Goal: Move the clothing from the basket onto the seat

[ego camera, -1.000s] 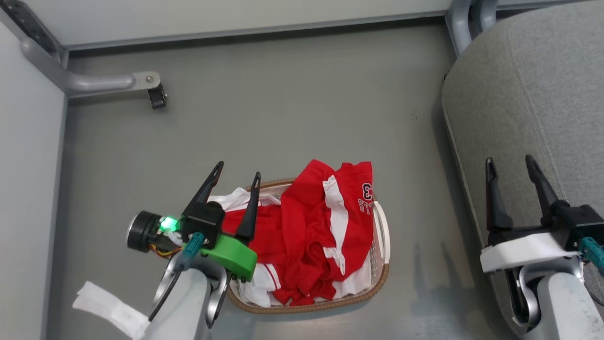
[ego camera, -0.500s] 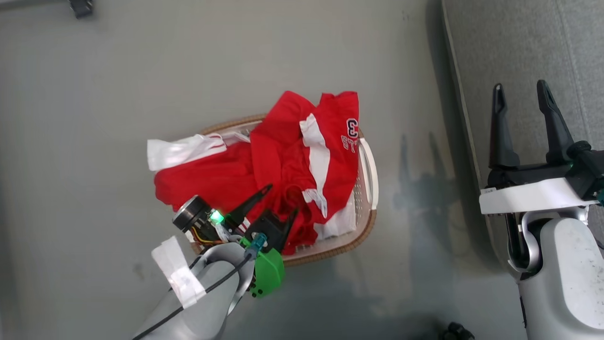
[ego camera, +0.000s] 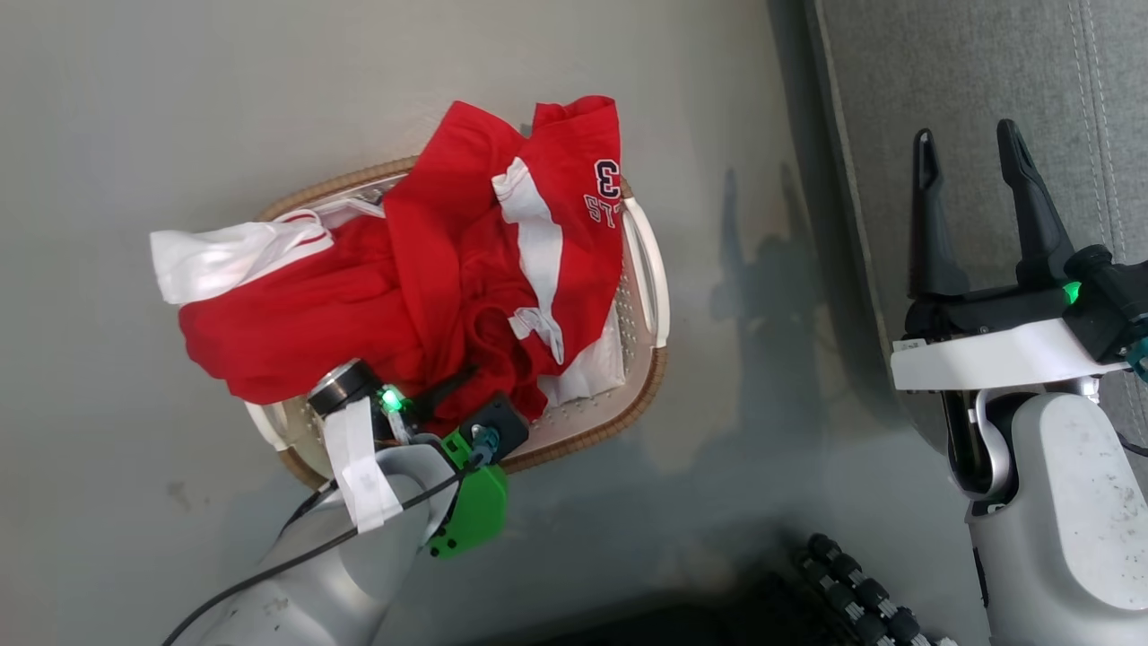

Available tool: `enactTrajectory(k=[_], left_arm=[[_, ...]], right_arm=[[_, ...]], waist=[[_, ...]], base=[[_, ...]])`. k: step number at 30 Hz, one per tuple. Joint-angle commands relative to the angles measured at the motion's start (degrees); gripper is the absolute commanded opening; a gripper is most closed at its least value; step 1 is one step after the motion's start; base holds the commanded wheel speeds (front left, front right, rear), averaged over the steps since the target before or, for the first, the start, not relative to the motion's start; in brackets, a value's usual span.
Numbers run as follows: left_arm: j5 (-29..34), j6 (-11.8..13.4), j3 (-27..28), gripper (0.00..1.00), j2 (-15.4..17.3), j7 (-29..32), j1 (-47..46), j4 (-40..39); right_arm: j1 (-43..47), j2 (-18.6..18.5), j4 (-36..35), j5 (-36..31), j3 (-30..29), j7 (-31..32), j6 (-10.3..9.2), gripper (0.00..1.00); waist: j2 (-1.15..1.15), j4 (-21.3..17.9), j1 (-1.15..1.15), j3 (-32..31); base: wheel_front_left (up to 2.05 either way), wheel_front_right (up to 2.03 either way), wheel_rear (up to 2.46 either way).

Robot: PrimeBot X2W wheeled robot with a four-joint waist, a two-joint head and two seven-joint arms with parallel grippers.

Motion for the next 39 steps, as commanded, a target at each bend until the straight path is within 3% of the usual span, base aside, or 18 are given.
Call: enactTrajectory(k=[1, 8, 9, 10, 11, 12, 13, 25, 31, 39], left_arm=[[0.25, -0.06, -0.25, 1.00, 0.33, 0.59, -1.40, 1.20], [-0.11, 3.53, -0.51, 1.00, 0.14, 4.74, -3.98, 5.80], [-0.60, 3.80, -0.28, 0.93, 0.10, 4.92, -4.17, 6.06], [-0.82, 3.90, -0.15, 0.59, 0.08, 4.78, -4.32, 6.21], [-1.20, 3.99, -0.12, 0.36, 0.06, 4.63, -4.46, 6.40], [-1.32, 4.02, -0.12, 0.03, 0.06, 4.48, -4.49, 6.53], [-1.41, 4.10, -0.09, 0.00, 0.04, 4.28, -4.47, 6.61], [-6.04, 3.45, -0.39, 0.00, -0.14, -0.26, -0.52, 1.70], [-11.22, 2.47, -0.78, 0.00, -0.17, -1.50, 3.35, -7.44], [-13.68, 2.08, -0.55, 0.00, -0.16, -1.46, 7.43, -18.87]], right_arm=[[-0.51, -0.17, -0.25, 0.62, 0.16, -0.26, -0.02, 1.00], [-0.84, -0.17, 0.17, 1.90, 1.14, -0.26, -0.02, 1.00], [-0.91, -0.18, 0.29, 2.06, 1.22, -0.27, -0.02, 1.00], [-0.96, -0.18, 0.38, 2.19, 1.21, -0.27, -0.02, 1.00], [-0.97, -0.18, 0.52, 2.34, 1.19, -0.26, -0.02, 1.00], [-0.95, -0.17, 0.62, 2.37, 1.15, -0.27, -0.02, 1.00], [-0.87, -0.18, 0.80, 2.43, 1.04, -0.27, -0.02, 1.00], [1.78, -0.19, 3.43, 1.38, -0.50, -0.27, -0.03, 1.00], [6.53, -0.20, 5.16, -1.28, -2.87, -0.27, -0.03, 1.00], [14.56, -0.22, 7.29, -3.89, -3.60, -0.26, -0.03, 1.00]], waist=[[0.00, -1.79, -0.01, 1.84], [0.00, -2.68, -0.01, 2.60], [0.00, -2.78, -0.01, 2.61], [0.00, -2.83, -0.01, 2.58], [0.00, -2.85, -0.01, 2.49], [0.00, -2.83, -0.01, 2.36], [0.00, -2.78, -0.01, 2.08], [0.00, 0.33, -0.01, -7.71], [0.00, 4.55, -0.01, -19.41], [0.00, 9.08, -0.01, -34.01]], base=[[0.00, 0.00, 0.00], [0.00, 0.00, 0.00], [0.00, 0.00, 0.00], [0.00, 0.00, 0.00], [0.00, 0.00, 0.00], [0.00, 0.00, 0.00], [0.00, 0.00, 0.00], [0.00, 0.00, 0.00], [0.00, 0.00, 0.00], [0.00, 0.00, 0.00]])
